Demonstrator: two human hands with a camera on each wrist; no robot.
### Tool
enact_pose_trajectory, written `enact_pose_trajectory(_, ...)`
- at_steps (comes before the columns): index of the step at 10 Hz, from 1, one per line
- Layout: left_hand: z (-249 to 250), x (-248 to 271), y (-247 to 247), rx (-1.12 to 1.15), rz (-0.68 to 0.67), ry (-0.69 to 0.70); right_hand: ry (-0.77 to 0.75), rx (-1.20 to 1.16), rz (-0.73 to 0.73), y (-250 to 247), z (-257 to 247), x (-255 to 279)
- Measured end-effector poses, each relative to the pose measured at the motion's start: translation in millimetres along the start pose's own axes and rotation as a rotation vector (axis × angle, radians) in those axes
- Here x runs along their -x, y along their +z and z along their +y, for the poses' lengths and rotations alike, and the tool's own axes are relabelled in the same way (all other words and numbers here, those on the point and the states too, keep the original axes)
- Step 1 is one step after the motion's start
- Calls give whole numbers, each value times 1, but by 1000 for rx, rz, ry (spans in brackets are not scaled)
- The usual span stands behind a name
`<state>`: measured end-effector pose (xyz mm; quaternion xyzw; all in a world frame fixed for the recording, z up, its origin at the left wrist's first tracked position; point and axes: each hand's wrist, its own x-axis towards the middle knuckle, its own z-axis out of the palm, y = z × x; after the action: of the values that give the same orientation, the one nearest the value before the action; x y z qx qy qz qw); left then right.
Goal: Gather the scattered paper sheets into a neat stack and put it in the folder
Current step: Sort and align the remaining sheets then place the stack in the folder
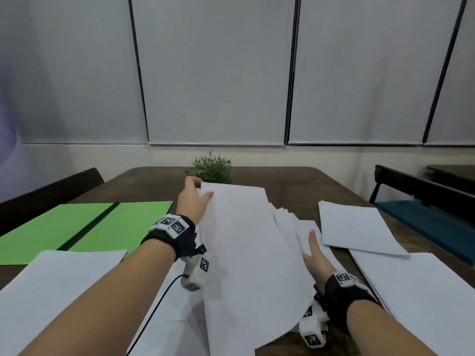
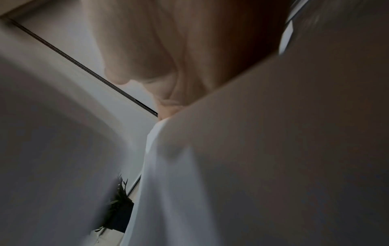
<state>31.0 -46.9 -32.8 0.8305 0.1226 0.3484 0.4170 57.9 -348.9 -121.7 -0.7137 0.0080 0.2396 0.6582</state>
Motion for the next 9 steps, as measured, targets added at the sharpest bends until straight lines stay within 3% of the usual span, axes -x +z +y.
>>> enact_pose_trajectory(1, -13, 8, 21, -15, -170, -135, -89, 65, -54, -10, 18, -29)
enact_pose_trajectory(2, -31, 25, 34, -105, -413, -351, -115, 320, -149, -11, 20, -35)
enact_pose_trajectory(3, -58, 36, 33, -343, -565, -516, -180, 477, -99, -13, 21, -37)
enact_pose_trajectory(5, -76, 56, 20, -187, -554, -609, -252, 317, -124, -14, 13, -19)
enact_pose_trajectory(6, -81, 61, 12, 25, -566, -645, -359, 232, -154, -8, -4, -3)
enact_pose_trajectory(7, -64, 60, 2, 375, -436, -534, -425, 94, -197, 12, -26, 13)
enact_pose_trajectory(8, -27, 51, -15, 484, -160, -213, -514, 54, -169, 35, -49, 19)
enact_pose_trajectory(9, 6, 40, -35, 449, 39, 8, -600, 5, -148, 57, -70, 28)
